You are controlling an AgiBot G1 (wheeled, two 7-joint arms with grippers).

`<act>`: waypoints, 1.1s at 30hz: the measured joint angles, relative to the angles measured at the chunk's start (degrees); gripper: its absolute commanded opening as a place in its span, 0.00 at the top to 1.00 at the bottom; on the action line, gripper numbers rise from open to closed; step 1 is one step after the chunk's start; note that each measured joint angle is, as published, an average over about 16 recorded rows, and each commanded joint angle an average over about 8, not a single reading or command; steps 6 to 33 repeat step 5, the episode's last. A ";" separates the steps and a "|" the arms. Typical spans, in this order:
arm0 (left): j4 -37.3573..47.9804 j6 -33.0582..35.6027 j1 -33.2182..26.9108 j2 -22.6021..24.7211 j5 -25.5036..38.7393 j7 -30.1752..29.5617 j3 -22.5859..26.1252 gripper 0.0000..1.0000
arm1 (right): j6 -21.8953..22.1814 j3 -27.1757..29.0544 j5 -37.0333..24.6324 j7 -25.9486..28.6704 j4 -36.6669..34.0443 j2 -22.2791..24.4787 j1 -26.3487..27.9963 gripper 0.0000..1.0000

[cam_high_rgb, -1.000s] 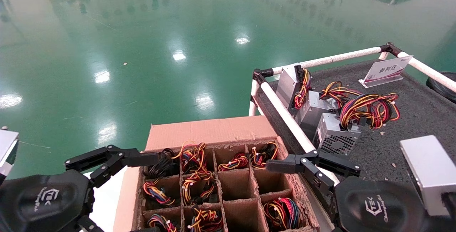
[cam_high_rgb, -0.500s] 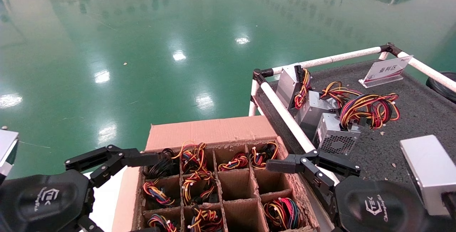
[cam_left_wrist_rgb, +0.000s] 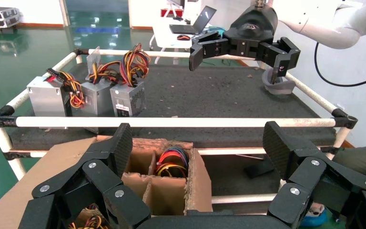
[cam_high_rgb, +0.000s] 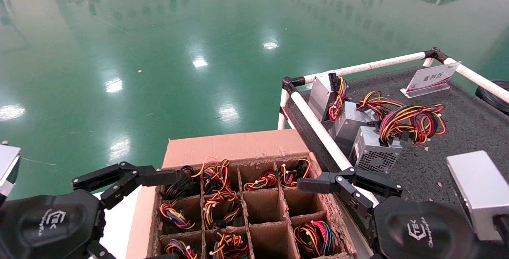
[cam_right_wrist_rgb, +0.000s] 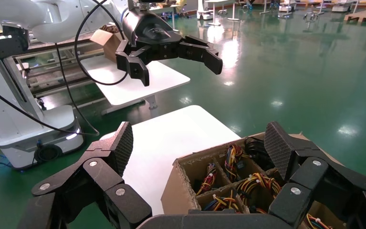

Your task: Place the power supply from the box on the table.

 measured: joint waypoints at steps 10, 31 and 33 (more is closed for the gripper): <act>0.00 0.00 0.00 0.00 0.00 0.00 0.00 0.00 | 0.00 0.00 0.00 0.00 0.00 0.00 0.00 0.00; 0.00 0.00 0.00 0.00 0.00 0.00 0.00 0.00 | 0.00 0.00 0.00 0.00 0.00 0.00 0.00 0.00; 0.00 0.00 0.00 0.00 0.00 0.00 0.00 0.00 | 0.00 0.00 0.00 0.00 0.00 0.00 0.00 0.00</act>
